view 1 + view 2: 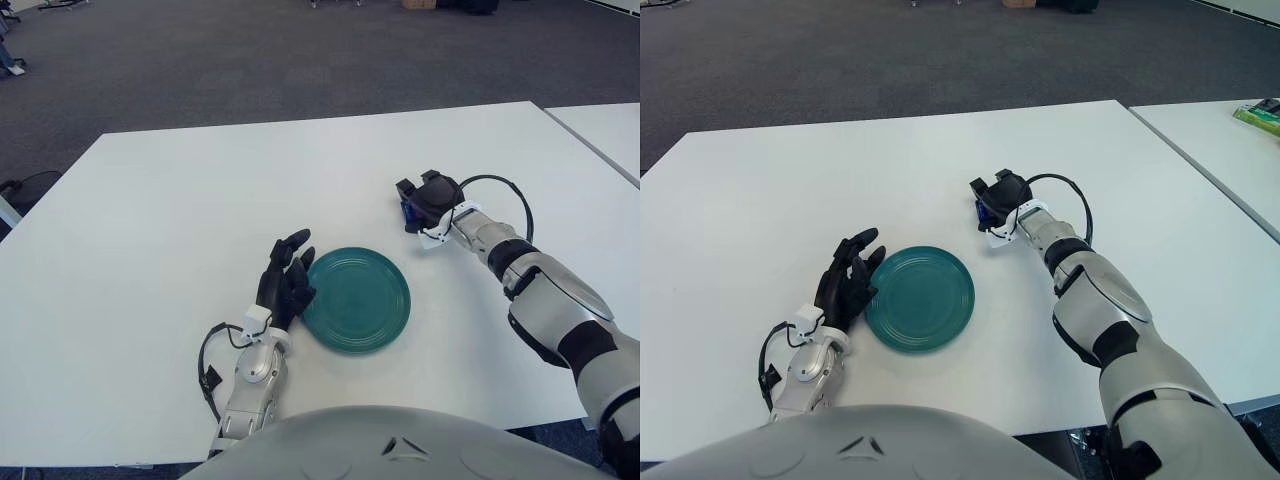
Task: Put the gum into the plate.
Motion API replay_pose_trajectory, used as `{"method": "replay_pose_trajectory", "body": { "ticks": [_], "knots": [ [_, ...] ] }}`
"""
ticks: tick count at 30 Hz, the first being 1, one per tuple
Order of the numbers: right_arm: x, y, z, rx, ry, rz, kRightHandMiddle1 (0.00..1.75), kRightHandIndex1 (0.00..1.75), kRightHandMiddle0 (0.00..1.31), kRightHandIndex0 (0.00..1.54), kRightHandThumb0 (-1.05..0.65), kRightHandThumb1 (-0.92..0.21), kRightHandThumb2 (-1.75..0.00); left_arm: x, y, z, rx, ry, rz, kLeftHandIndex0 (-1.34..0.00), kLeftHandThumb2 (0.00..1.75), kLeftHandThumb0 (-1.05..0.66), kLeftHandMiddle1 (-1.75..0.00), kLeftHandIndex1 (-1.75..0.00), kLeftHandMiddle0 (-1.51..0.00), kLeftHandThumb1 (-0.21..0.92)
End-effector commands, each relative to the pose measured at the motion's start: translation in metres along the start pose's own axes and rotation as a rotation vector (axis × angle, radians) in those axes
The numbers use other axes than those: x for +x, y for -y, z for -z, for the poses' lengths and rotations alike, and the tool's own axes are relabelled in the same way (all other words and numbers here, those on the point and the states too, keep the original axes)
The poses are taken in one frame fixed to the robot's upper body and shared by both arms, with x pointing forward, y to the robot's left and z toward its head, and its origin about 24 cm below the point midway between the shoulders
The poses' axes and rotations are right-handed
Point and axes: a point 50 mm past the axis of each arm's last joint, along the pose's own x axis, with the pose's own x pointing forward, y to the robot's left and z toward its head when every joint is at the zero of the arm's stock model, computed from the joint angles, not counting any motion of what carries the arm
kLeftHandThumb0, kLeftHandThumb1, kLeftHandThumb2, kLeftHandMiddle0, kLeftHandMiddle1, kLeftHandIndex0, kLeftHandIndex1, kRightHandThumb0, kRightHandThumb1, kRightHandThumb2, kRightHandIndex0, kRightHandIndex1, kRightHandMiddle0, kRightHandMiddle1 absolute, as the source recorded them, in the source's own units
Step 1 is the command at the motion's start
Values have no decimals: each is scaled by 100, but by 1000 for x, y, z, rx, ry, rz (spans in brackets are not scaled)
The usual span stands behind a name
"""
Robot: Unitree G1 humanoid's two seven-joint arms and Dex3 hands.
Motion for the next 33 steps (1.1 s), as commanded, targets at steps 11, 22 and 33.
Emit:
{"method": "replay_pose_trajectory", "body": {
  "ticks": [11, 22, 33],
  "knots": [
    [18, 77, 25, 163, -44, 272, 175, 175, 34, 66, -39, -70, -82, -3, -2, 12, -35, -78, -37, -32, 94, -85, -3, -86, -66, 92],
    [19, 115, 26, 312, -61, 413, 175, 175, 36, 67, -39, -67, -86, -3, -2, 12, -18, -63, -25, -32, 94, -84, -1, -86, -62, 92],
    [5, 138, -11, 387, 65, 528, 175, 175, 38, 67, -40, -63, -91, -3, -4, 15, -8, -74, -41, -32, 93, -84, -1, -88, -62, 92]
  ]
}}
